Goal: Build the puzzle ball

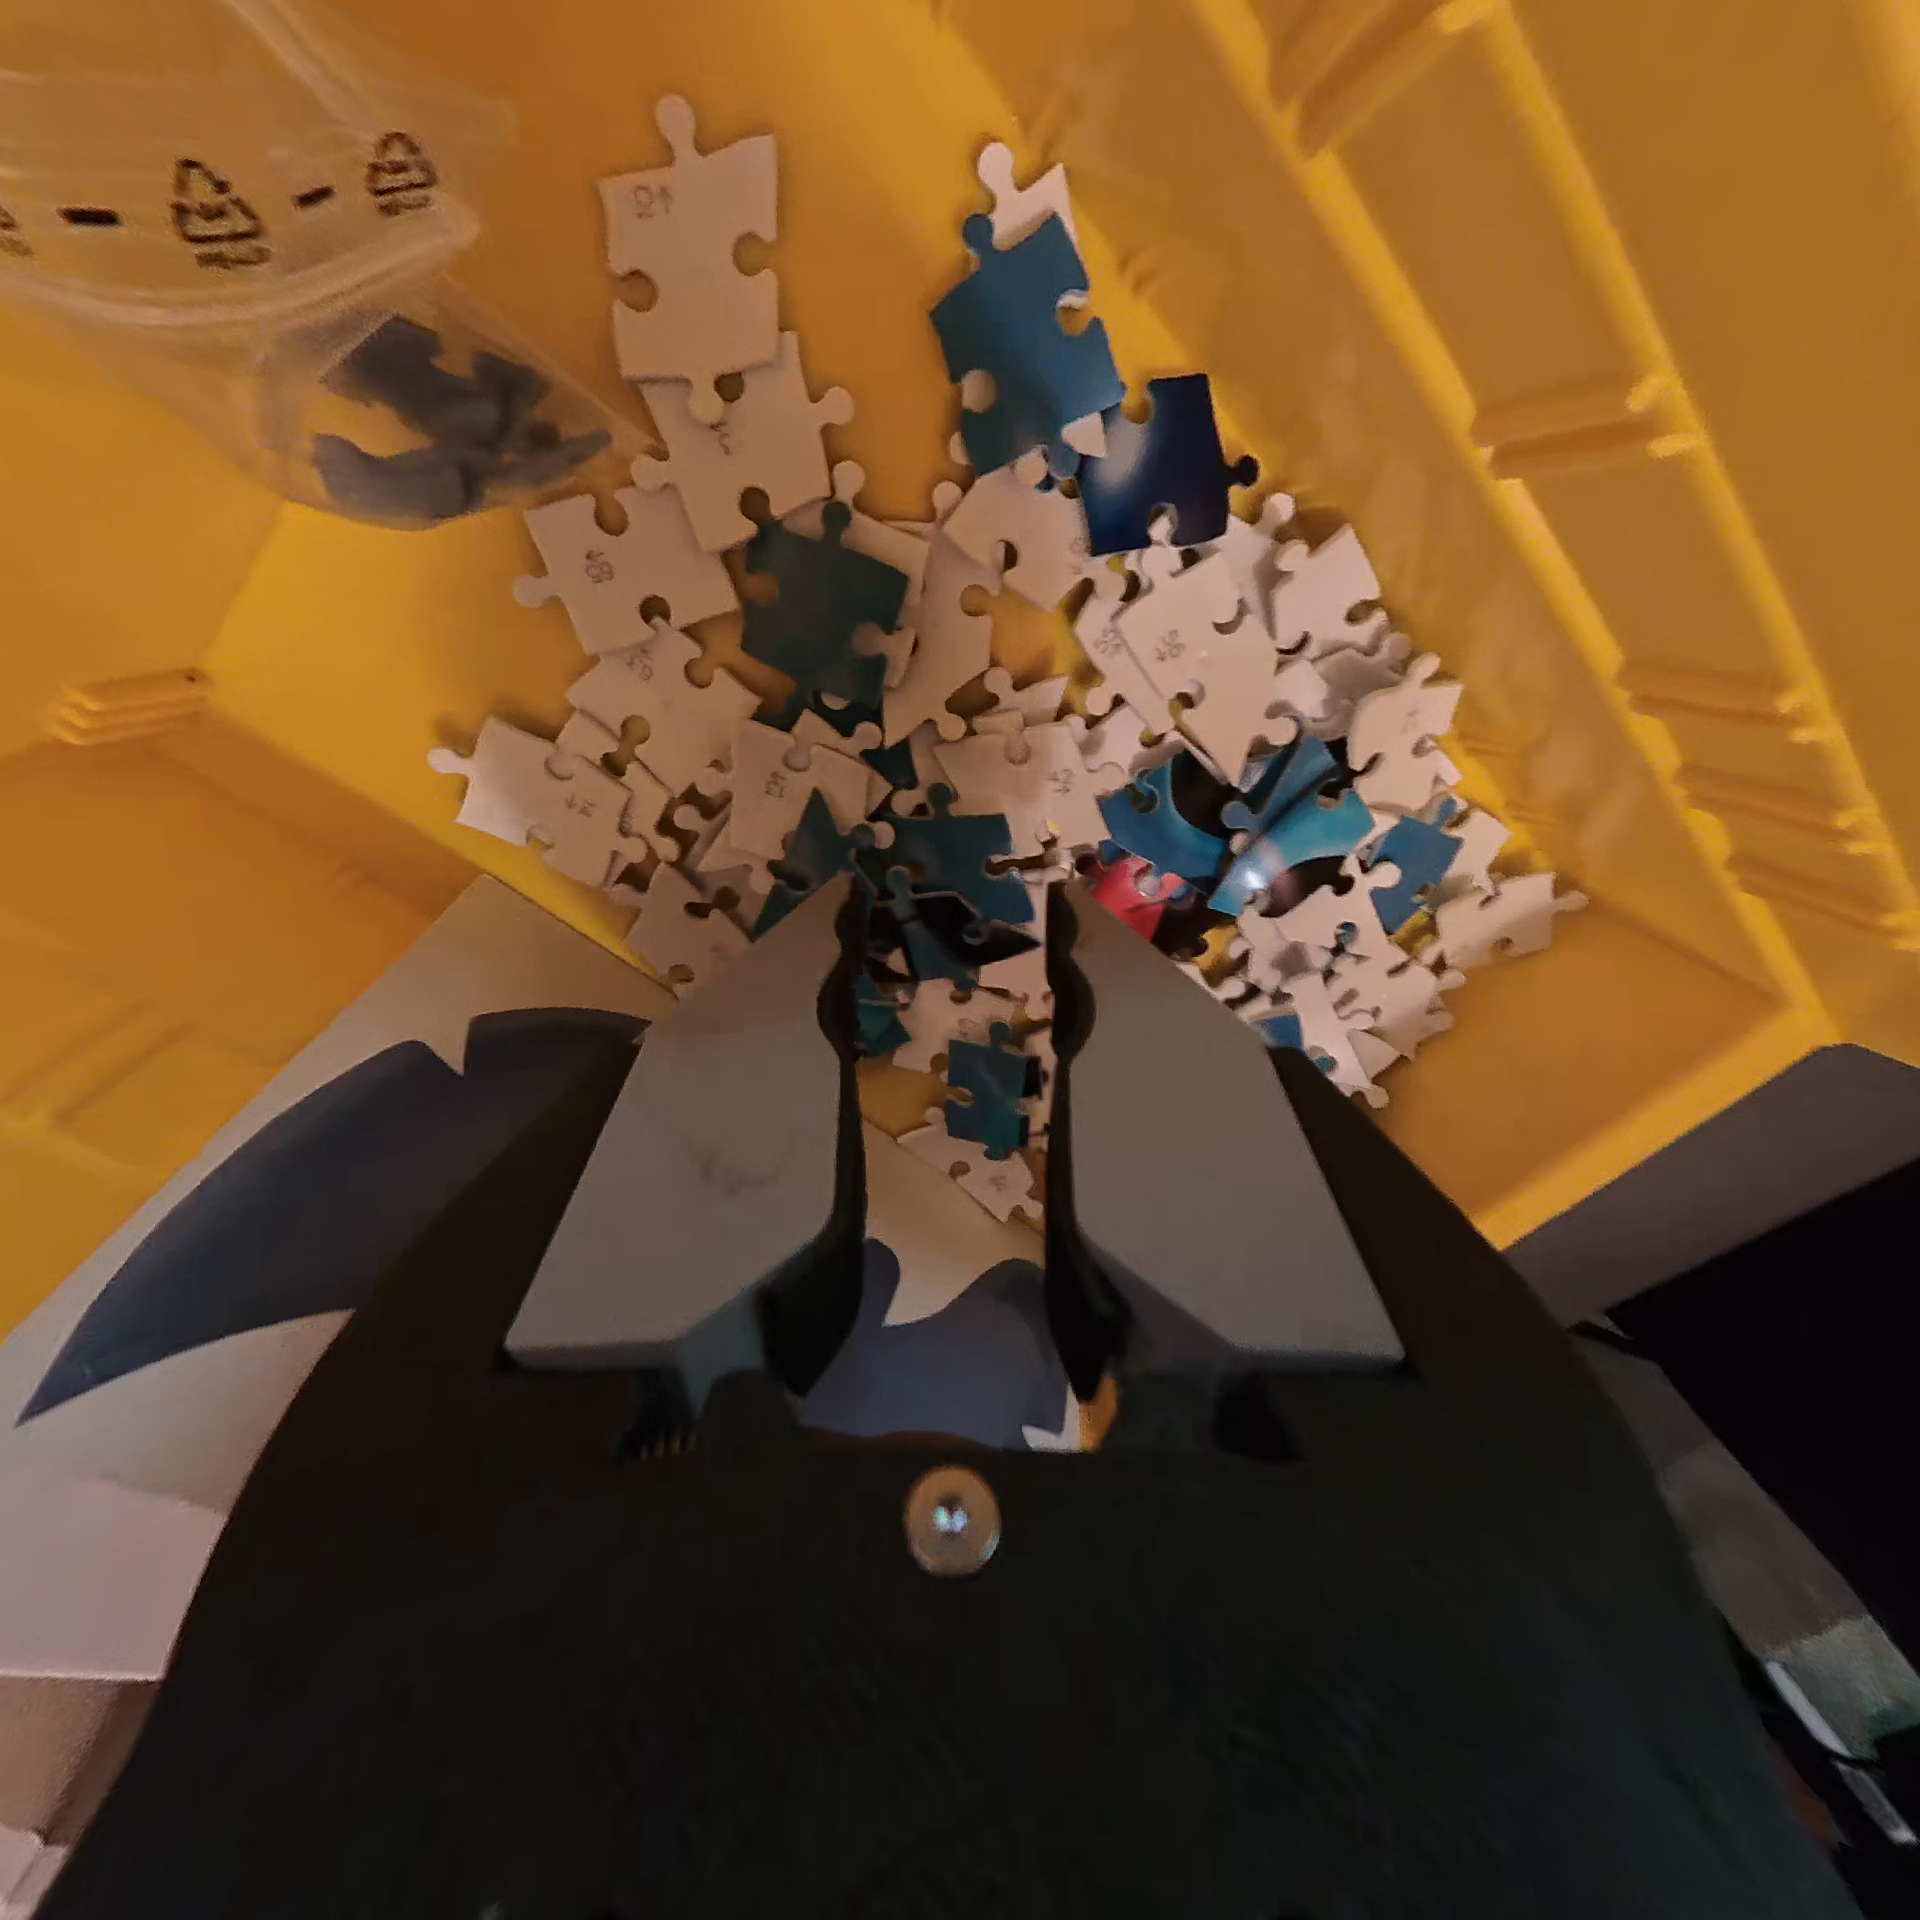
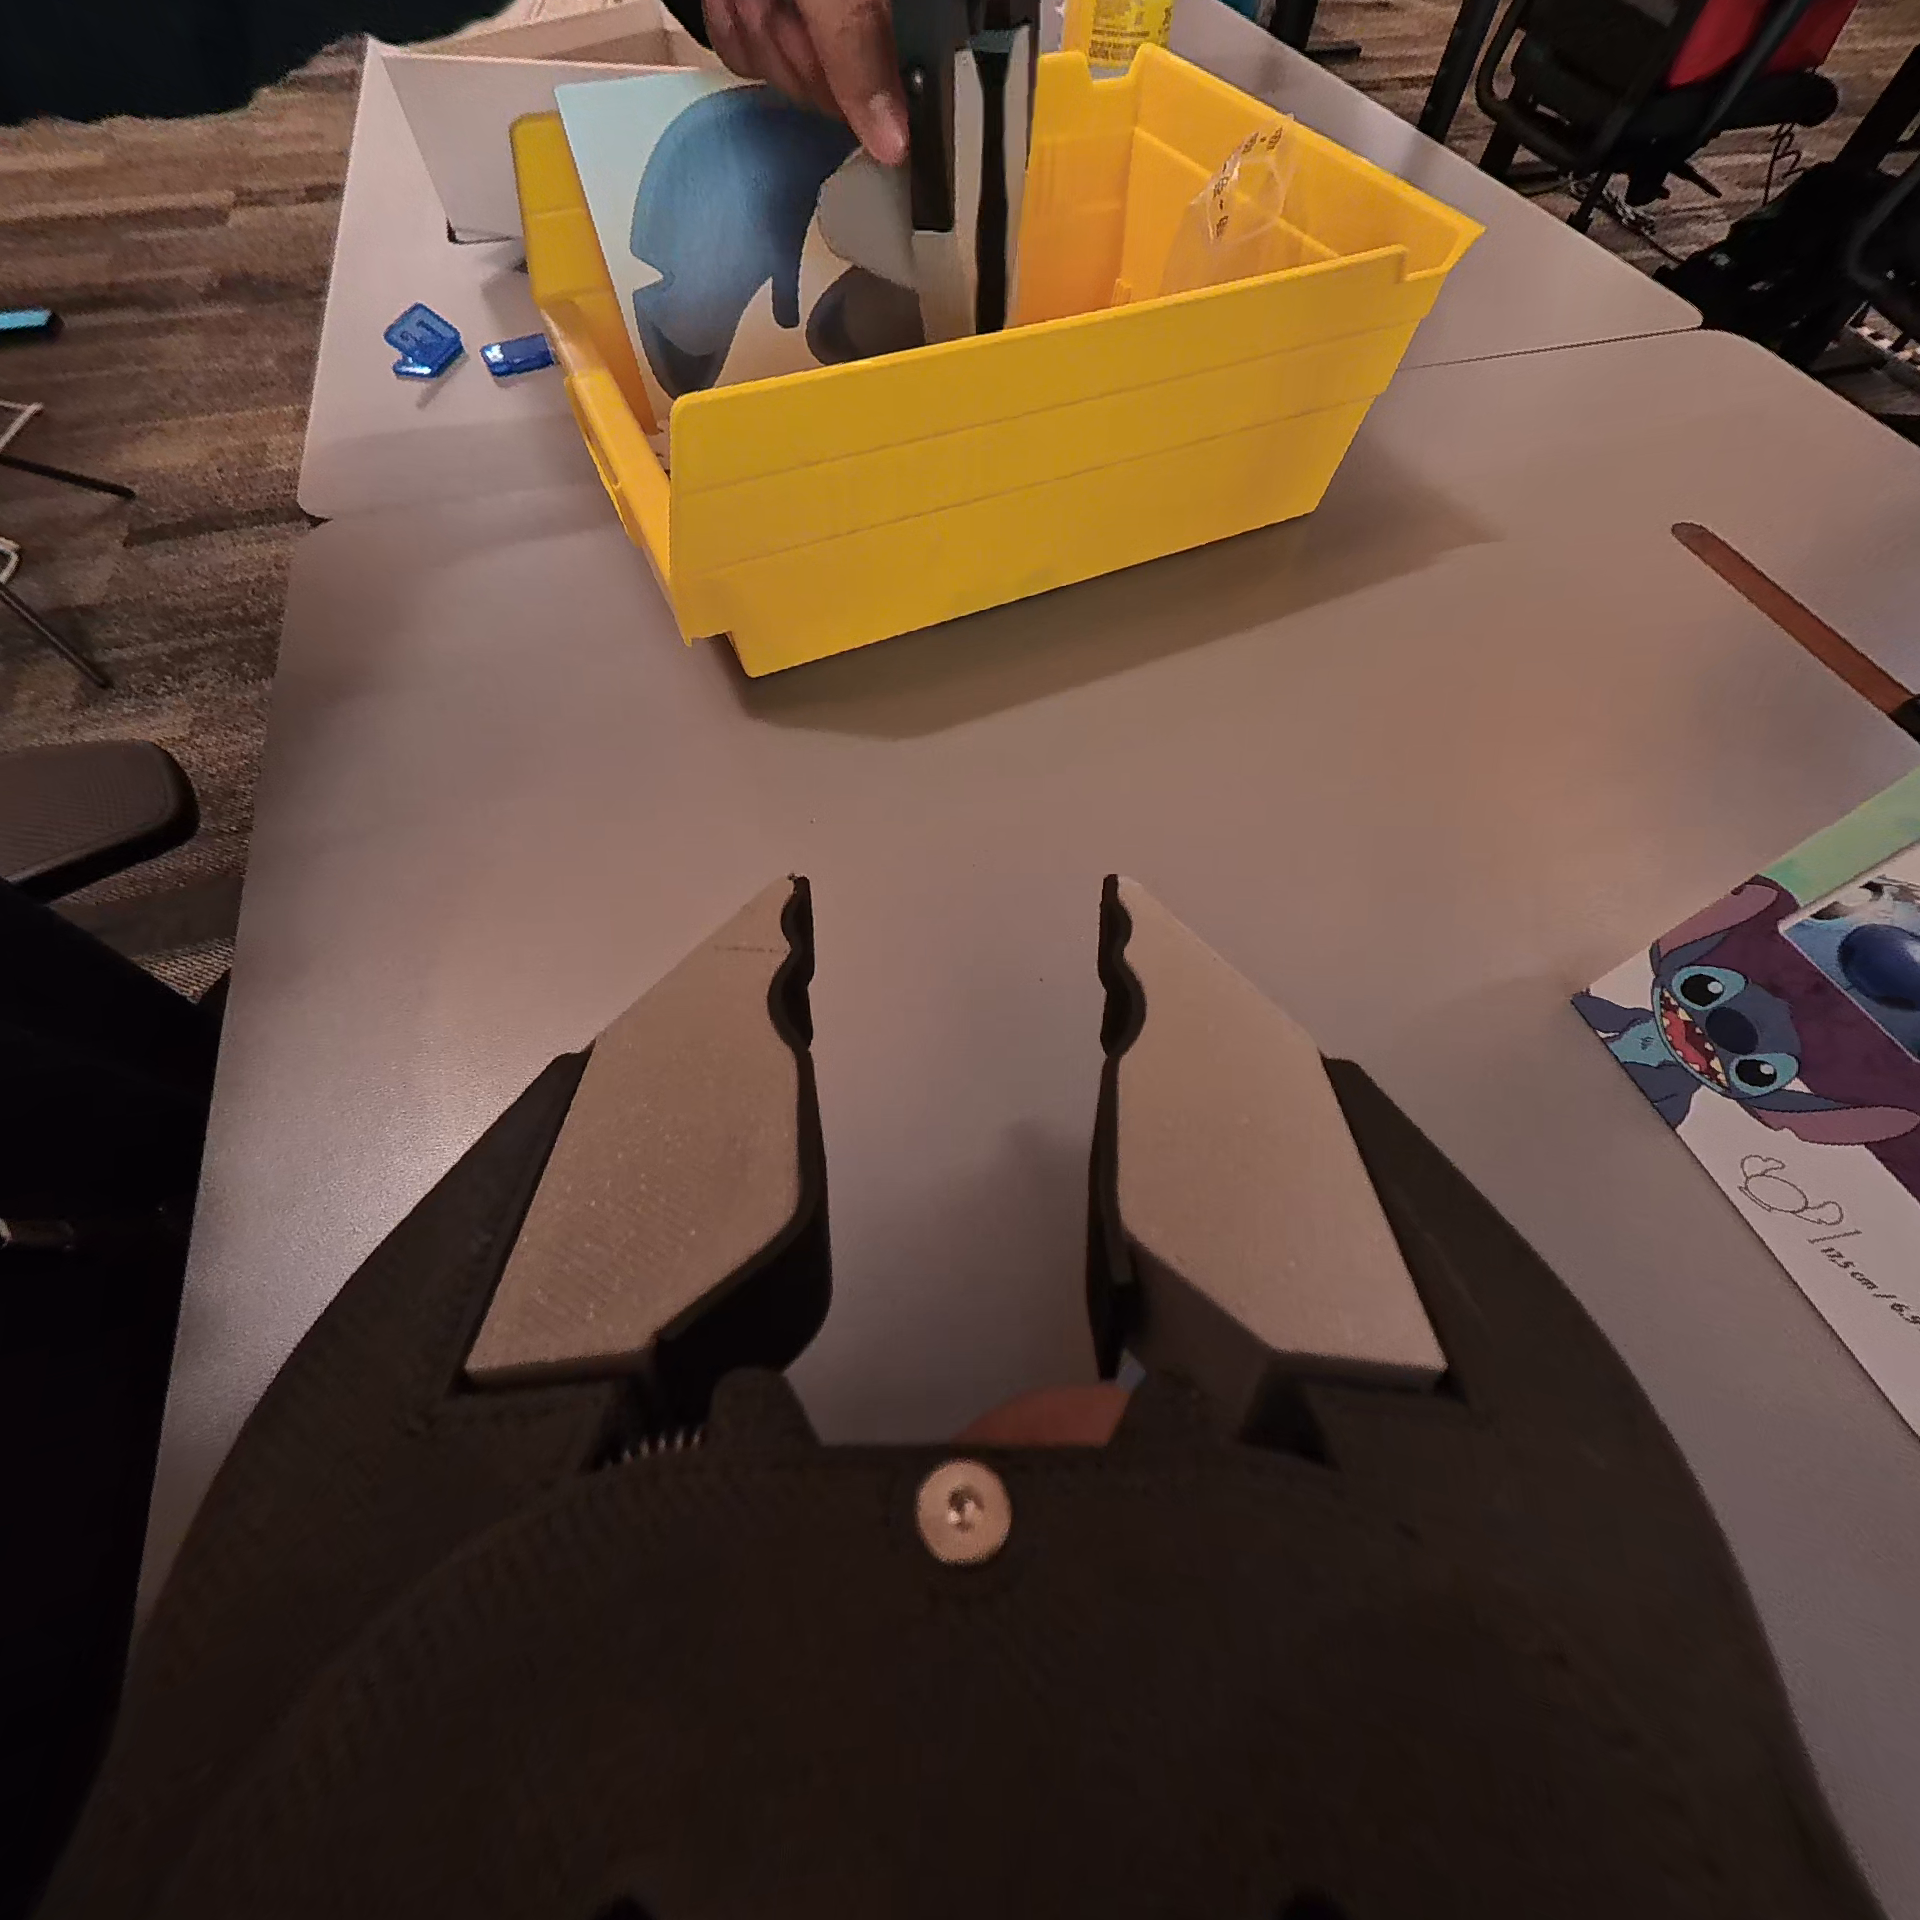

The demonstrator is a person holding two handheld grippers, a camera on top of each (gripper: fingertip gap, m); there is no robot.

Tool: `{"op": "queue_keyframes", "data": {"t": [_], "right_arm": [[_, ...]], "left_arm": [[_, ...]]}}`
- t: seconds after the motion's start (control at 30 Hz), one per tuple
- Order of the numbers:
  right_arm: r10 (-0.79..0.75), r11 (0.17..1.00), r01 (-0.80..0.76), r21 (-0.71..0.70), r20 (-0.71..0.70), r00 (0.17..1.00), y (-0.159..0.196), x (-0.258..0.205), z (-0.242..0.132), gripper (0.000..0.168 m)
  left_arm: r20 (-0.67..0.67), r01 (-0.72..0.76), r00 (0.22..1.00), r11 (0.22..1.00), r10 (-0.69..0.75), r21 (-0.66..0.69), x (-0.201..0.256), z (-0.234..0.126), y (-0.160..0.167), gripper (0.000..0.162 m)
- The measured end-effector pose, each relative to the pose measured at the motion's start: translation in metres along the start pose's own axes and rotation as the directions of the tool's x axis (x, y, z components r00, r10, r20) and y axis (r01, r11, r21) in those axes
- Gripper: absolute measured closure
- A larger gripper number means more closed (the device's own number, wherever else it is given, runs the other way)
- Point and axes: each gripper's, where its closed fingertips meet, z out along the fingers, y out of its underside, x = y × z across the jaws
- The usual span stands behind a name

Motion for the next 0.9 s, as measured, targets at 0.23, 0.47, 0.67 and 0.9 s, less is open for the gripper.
{"op": "queue_keyframes", "data": {"t": [0.23,0.47,0.67,0.9], "right_arm": [[-0.001,1.000,0.001,-0.002,0.001,1.000,0.001,-0.001,0.001,0.116],[-0.005,1.000,0.005,-0.007,0.003,1.000,0.001,-0.002,0.002,0.116],[-0.006,1.000,0.006,-0.005,0.003,1.000,0.001,-0.002,0.001,0.117],[-0.013,1.000,0.013,-0.006,0.000,1.000,0.000,-0.003,0.001,0.116]], "left_arm": [[0.125,-0.076,0.988,0.990,0.091,-0.120,-0.004,0.018,0.023,0.122],[0.149,-0.097,0.984,0.995,0.098,-0.011,-0.007,0.007,0.008,0.162],[0.155,-0.057,0.987,0.998,0.053,0.021,-0.015,-0.006,0.009,0.162],[0.137,-0.045,0.989,0.999,0.049,-0.030,-0.003,0.020,0.008,0.125]]}}
